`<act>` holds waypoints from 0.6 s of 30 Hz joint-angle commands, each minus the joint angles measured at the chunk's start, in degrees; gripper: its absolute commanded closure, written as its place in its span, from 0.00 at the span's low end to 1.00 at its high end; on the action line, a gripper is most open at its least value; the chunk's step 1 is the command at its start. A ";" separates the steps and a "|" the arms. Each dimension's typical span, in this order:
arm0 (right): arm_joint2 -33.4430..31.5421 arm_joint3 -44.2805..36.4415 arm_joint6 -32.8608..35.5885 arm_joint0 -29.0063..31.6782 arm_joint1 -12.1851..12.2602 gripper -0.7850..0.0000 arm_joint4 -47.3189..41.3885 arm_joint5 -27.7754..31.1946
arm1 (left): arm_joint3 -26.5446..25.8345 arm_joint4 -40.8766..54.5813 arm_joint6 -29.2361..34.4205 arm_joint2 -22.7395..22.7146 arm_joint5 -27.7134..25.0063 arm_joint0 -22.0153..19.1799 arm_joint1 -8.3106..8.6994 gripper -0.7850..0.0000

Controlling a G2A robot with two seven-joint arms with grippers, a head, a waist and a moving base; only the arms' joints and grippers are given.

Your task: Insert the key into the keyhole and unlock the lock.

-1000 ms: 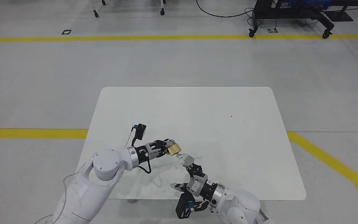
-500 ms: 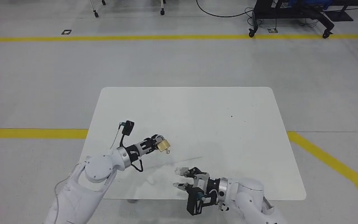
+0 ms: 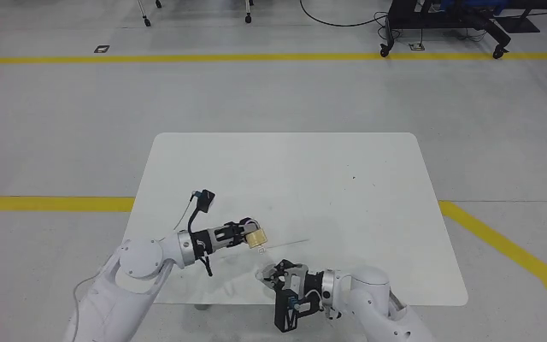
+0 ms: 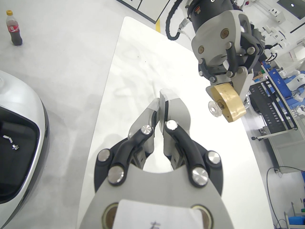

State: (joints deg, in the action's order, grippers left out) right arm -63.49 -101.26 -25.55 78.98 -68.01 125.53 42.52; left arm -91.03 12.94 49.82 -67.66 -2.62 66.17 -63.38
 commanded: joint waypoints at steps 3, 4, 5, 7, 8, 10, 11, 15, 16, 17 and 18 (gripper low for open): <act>0.67 0.89 -1.61 -0.45 0.13 1.00 -0.88 -1.81 | 1.12 1.75 1.25 0.38 -0.87 -0.62 -0.12 1.00; 0.83 1.06 -2.00 -0.64 0.19 1.00 -0.97 -1.87 | 1.27 1.83 1.25 0.50 -0.98 -0.69 -0.15 1.00; 0.93 1.23 -2.32 -0.78 0.25 1.00 -1.09 -1.93 | 1.44 1.80 1.18 0.61 -1.14 -0.76 -0.17 1.00; 1.01 1.42 -2.89 -0.93 0.38 1.00 -1.59 -2.12 | 1.64 1.77 1.23 0.80 -1.35 -0.90 -0.20 1.00; 0.96 1.50 -3.12 -0.96 0.44 1.00 -1.91 -2.30 | 1.70 1.79 1.24 0.87 -1.42 -0.94 -0.21 1.00; 0.68 1.66 -3.50 -0.91 0.55 1.00 -2.98 -2.87 | 1.73 1.39 1.31 1.01 -1.45 -1.06 -0.20 1.00; 0.40 1.82 -3.63 -0.82 0.57 1.00 -3.92 -3.34 | 1.70 1.28 1.40 1.08 -1.44 -1.12 -0.20 1.00; -0.87 2.26 -2.38 -0.26 0.52 1.00 -9.07 -5.19 | 2.01 1.06 2.37 1.35 -1.65 -1.44 -0.17 1.00; -1.05 2.22 -1.83 -0.20 0.51 1.00 -9.94 -5.50 | 2.19 1.13 2.59 1.37 -1.79 -1.50 -0.17 1.00; -1.11 2.16 -1.53 -0.16 0.52 1.00 -10.71 -5.55 | 2.31 1.28 2.80 1.41 -1.98 -1.54 -0.17 1.00; -1.17 2.16 -1.32 -0.18 0.53 1.00 -11.35 -5.57 | 2.38 1.34 3.12 1.48 -2.17 -1.57 -0.16 1.00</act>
State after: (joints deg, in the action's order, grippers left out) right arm -64.61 -99.07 -27.11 78.81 -67.49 114.91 36.96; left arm -88.75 14.18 52.62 -66.24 -4.58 64.63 -63.54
